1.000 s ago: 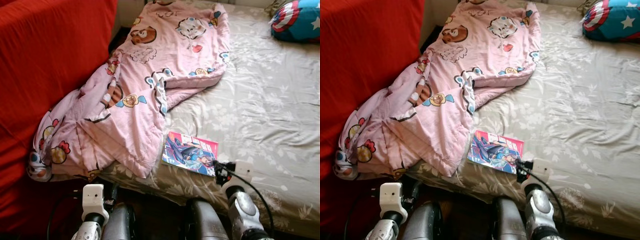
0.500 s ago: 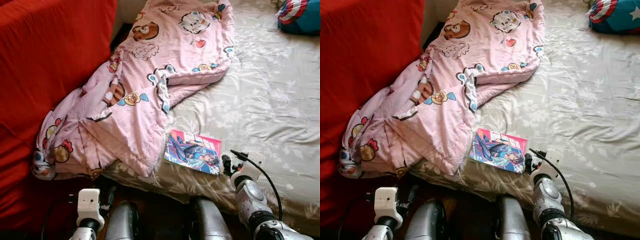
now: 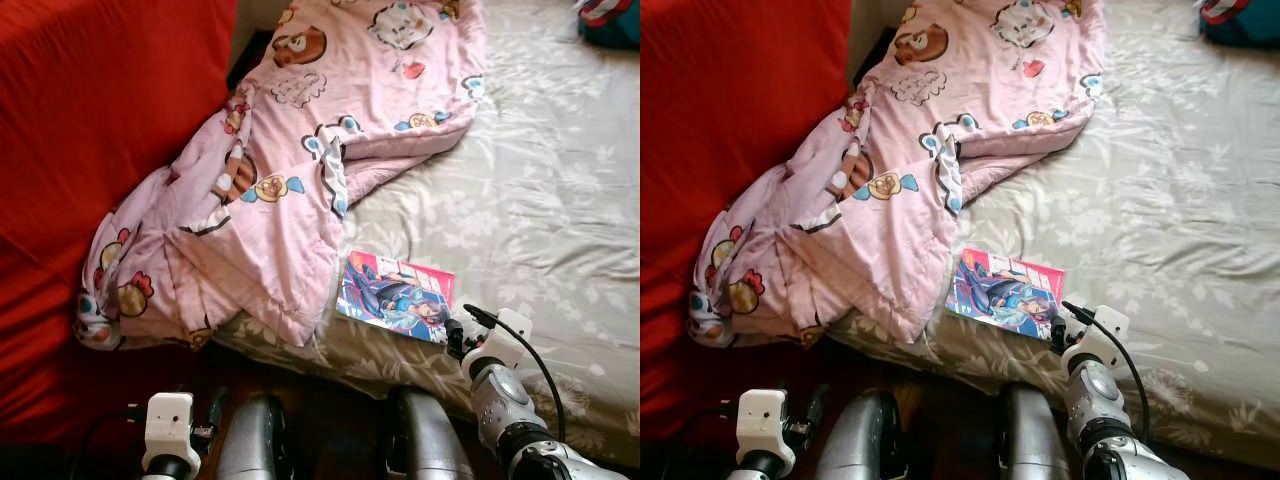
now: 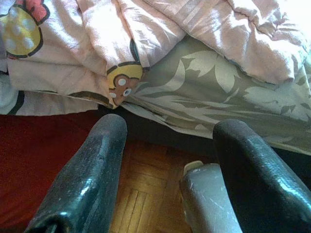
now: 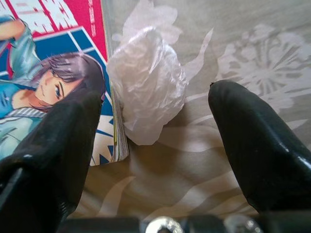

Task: Clean up the room

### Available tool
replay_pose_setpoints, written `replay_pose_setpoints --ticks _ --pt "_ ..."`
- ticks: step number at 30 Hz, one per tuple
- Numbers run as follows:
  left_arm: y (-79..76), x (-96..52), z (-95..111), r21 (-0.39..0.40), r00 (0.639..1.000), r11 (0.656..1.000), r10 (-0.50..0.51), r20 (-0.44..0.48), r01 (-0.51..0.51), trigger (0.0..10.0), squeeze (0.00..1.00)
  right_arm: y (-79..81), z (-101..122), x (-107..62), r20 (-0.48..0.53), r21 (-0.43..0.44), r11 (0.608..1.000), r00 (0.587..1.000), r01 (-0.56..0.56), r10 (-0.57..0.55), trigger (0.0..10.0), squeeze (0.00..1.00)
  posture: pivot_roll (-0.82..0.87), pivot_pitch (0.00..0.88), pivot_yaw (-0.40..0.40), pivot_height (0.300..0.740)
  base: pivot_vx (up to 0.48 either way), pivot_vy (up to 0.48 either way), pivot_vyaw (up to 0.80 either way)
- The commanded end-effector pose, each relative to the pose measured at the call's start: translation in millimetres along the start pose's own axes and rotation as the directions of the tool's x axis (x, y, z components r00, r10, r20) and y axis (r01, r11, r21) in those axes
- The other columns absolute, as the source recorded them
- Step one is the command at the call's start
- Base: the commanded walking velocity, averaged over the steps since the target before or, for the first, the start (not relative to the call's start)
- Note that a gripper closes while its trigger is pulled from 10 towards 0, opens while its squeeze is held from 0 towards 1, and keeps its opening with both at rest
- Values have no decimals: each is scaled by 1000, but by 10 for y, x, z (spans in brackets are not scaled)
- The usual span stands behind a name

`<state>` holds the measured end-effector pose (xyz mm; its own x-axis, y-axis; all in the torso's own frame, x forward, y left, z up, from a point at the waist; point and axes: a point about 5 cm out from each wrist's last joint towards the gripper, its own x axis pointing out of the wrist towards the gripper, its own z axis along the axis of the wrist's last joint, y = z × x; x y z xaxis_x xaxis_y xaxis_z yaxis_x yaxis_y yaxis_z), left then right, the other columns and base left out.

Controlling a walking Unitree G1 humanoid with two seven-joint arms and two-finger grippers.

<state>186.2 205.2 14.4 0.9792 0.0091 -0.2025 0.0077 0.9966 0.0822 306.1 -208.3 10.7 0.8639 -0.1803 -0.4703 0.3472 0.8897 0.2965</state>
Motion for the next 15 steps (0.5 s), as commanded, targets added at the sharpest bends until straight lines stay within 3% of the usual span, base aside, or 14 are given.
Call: replay_pose_setpoints --ticks 1,15 --pt "29 -84 -48 20 999 1000 -6 -36 6 10000 0 -16 -87 -16 -41 3 1000 999 14 -14 10000 0 115 347 78 626 0 0 0" --pt "25 -252 -17 34 997 999 -12 -70 14 10000 0 -1 92 18 41 25 999 999 25 -26 10000 0 130 379 85 626 0 0 0"
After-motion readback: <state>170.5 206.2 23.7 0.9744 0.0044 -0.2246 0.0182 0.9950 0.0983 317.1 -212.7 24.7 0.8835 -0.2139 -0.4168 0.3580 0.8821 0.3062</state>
